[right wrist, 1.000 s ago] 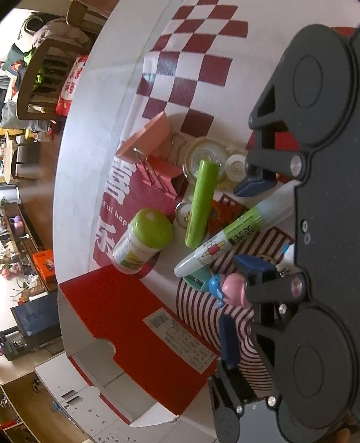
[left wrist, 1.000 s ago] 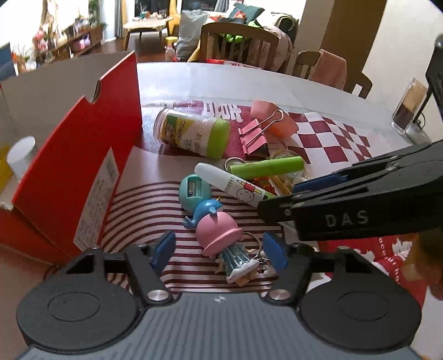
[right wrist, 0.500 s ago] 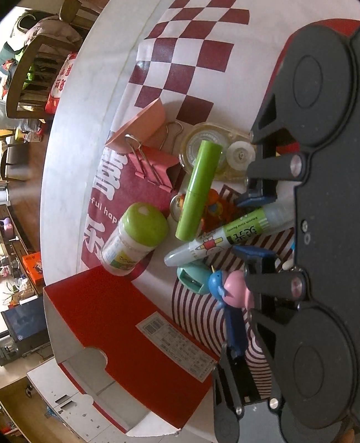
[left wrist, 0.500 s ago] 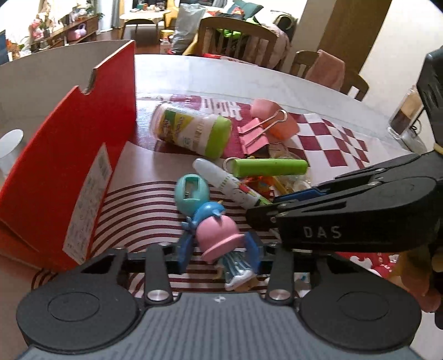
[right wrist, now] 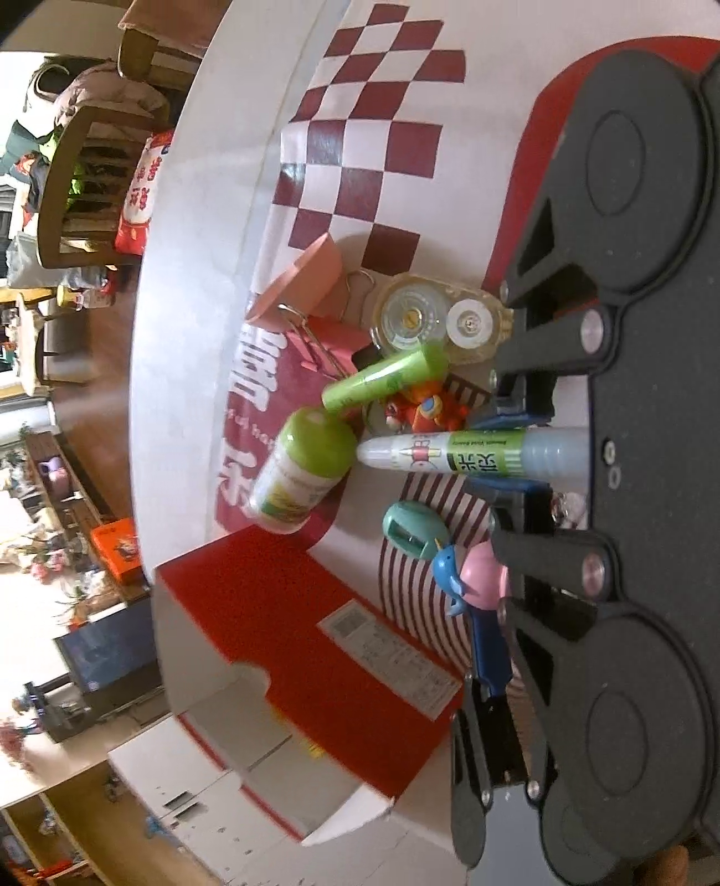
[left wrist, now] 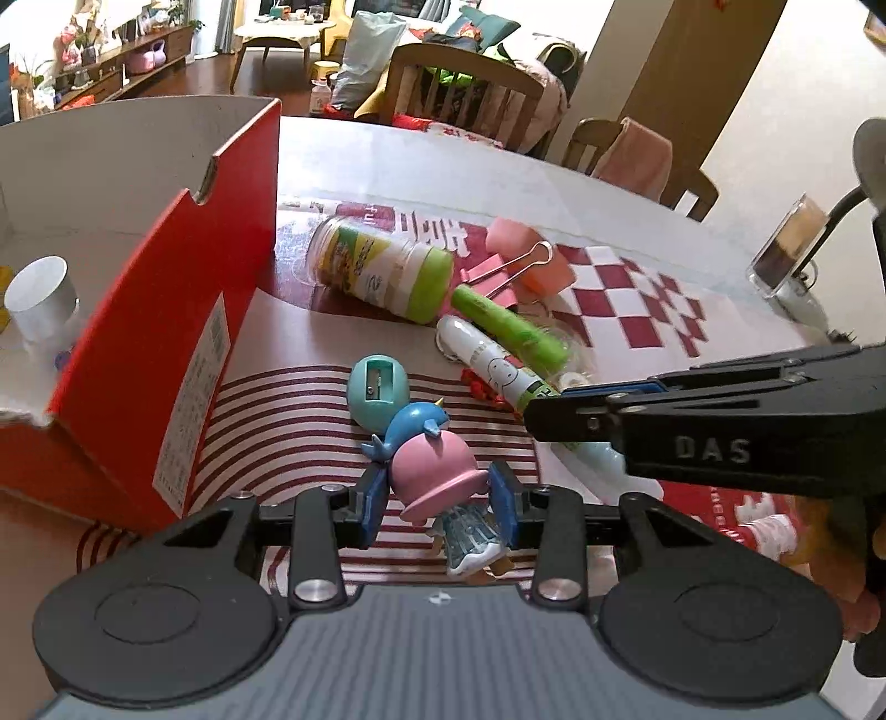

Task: Organize rigid objects
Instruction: 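Grasp the glue stick with the right tool while the left tool grasps the pink figurine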

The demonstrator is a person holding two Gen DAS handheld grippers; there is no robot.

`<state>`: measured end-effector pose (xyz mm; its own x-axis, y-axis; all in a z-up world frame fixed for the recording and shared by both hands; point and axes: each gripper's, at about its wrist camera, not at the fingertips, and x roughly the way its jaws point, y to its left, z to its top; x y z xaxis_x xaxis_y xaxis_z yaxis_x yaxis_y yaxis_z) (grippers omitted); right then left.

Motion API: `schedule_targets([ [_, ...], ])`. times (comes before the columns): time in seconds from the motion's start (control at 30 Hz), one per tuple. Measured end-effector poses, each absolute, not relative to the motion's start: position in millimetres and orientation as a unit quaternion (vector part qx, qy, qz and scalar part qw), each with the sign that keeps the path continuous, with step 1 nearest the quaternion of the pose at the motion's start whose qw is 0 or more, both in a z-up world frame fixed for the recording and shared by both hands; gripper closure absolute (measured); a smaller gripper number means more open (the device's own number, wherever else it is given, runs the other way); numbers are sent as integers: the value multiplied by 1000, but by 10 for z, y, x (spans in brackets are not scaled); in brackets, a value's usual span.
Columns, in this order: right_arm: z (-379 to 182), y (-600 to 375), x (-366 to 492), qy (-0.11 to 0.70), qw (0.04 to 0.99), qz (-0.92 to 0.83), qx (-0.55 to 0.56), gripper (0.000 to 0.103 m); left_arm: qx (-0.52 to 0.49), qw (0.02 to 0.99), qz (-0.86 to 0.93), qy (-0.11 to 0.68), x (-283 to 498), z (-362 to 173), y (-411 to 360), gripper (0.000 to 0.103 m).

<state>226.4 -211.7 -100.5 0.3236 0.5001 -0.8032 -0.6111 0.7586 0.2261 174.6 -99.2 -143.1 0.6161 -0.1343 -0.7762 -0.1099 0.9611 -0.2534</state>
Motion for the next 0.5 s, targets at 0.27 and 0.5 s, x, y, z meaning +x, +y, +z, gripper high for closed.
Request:
schedule_targets([
  [0.27, -772, -2325, 2061, 461, 819, 341, -29, 87, -157, 888, -15, 432, 1601, -1192, -955, 65],
  [0.5, -472, -2356, 1840, 441, 830, 342, -21, 87, -159, 892, -26, 422, 1482, -889, -906, 65],
])
